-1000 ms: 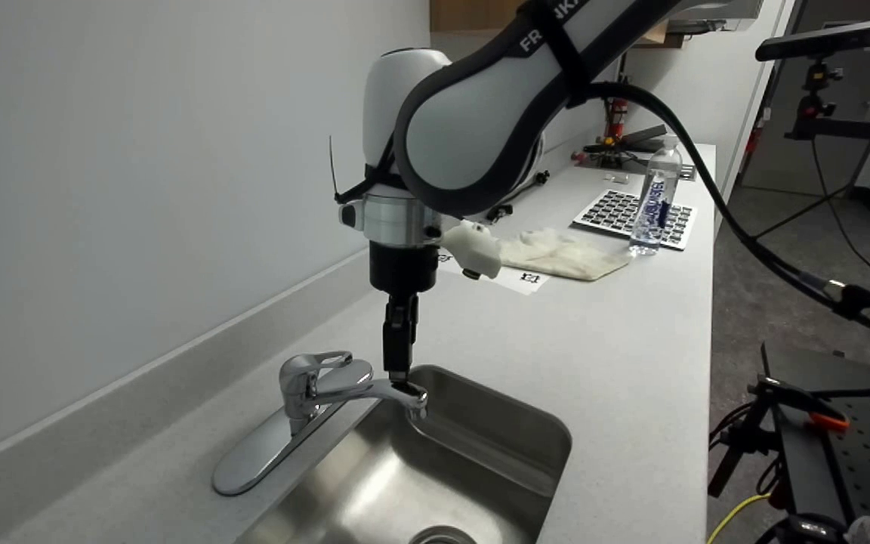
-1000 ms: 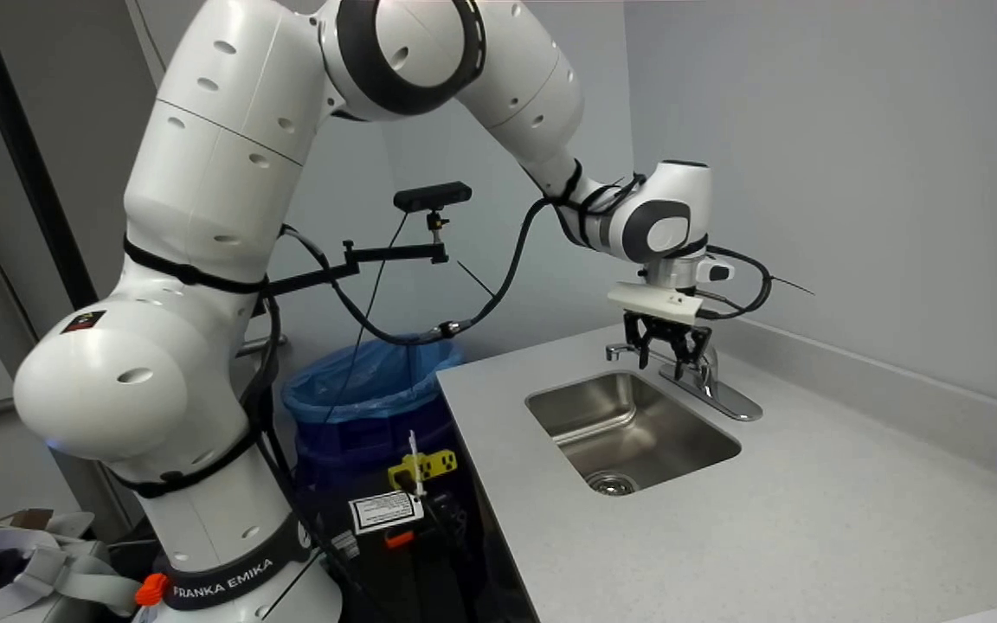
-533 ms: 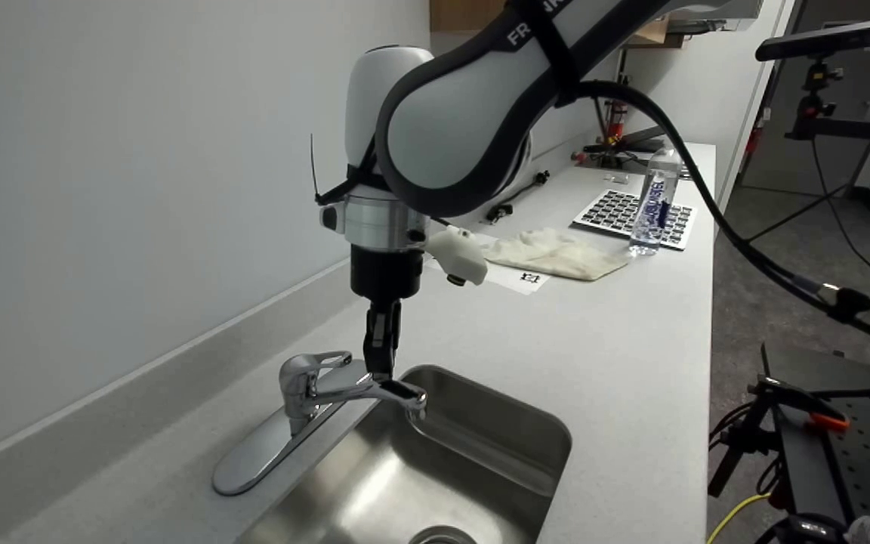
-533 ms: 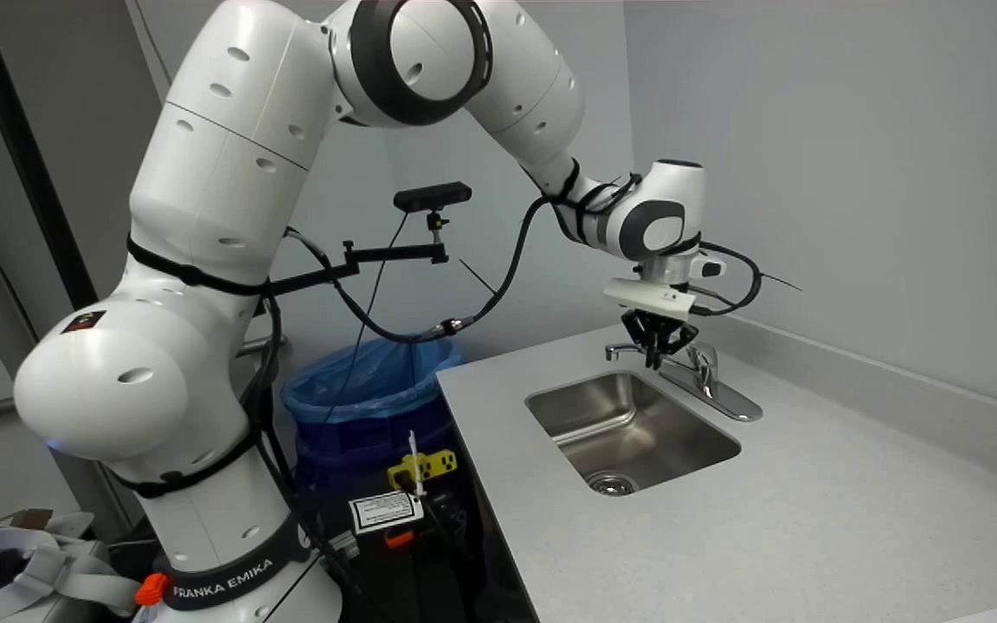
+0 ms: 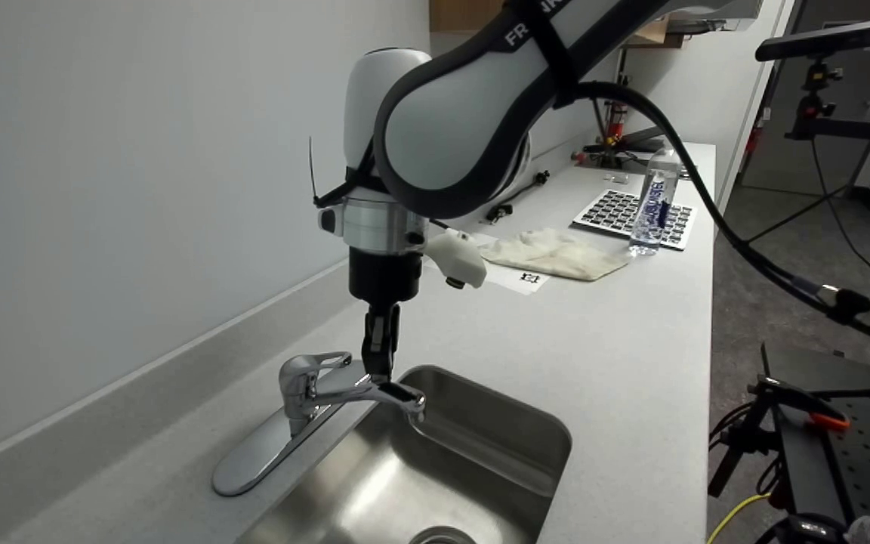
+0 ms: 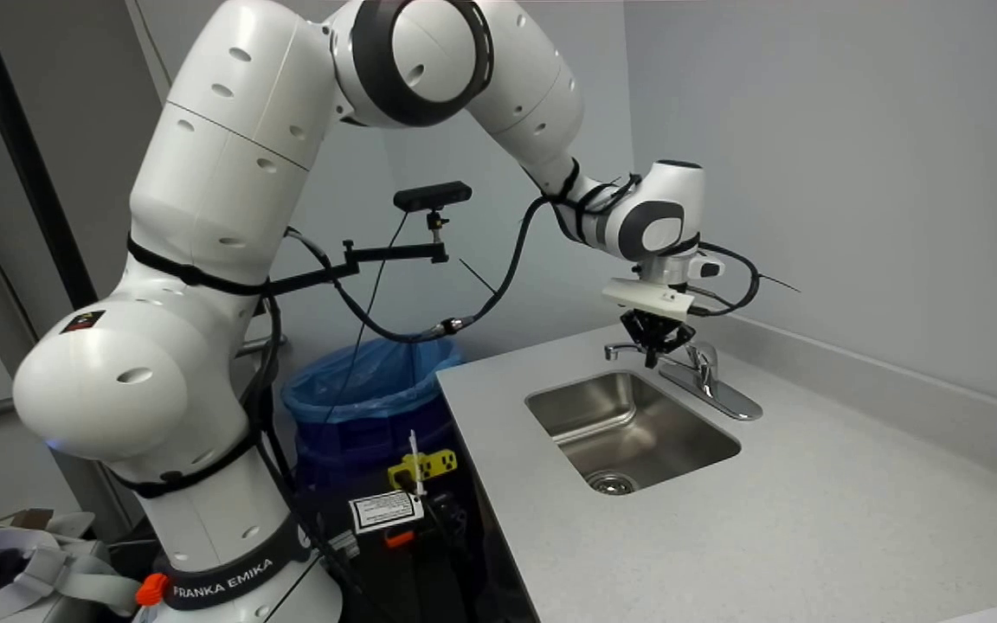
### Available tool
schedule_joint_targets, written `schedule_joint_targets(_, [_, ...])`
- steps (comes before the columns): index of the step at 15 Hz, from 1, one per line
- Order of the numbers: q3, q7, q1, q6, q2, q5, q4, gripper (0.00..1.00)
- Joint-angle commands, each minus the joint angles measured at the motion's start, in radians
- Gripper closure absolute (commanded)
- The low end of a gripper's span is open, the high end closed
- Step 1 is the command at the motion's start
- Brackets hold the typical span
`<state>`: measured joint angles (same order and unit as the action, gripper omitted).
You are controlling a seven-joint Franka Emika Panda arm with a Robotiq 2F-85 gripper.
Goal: Move the faucet to the left
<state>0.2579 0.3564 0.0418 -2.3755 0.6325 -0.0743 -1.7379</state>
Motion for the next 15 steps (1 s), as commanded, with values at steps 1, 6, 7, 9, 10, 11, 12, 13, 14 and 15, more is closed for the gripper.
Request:
schedule_joint_targets(1, [0.036,0.045,0.01,-0.008,0.034,-0.038,0.025,1.0])
schedule_joint_targets(6, [0.059,0.063,0.028,-0.008,0.058,-0.033,0.05,1.0])
schedule_joint_targets(7, [0.061,0.064,0.035,-0.013,0.063,-0.028,0.055,1.0])
schedule_joint_targets(9, [0.064,0.069,0.045,-0.019,0.073,-0.022,0.069,1.0])
schedule_joint_targets(10, [0.067,0.071,0.051,-0.018,0.079,-0.021,0.08,1.0])
schedule_joint_targets(11, [0.069,0.075,0.056,-0.02,0.084,-0.02,0.087,1.0])
schedule_joint_targets(12, [0.072,0.079,0.062,-0.023,0.089,-0.018,0.09,1.0])
schedule_joint_targets(13, [0.075,0.083,0.069,-0.03,0.096,-0.014,0.094,1.0])
schedule_joint_targets(14, [0.076,0.086,0.075,-0.04,0.1,-0.01,0.104,1.0])
schedule_joint_targets(15, [0.075,0.091,0.082,-0.046,0.104,-0.004,0.112,1.0])
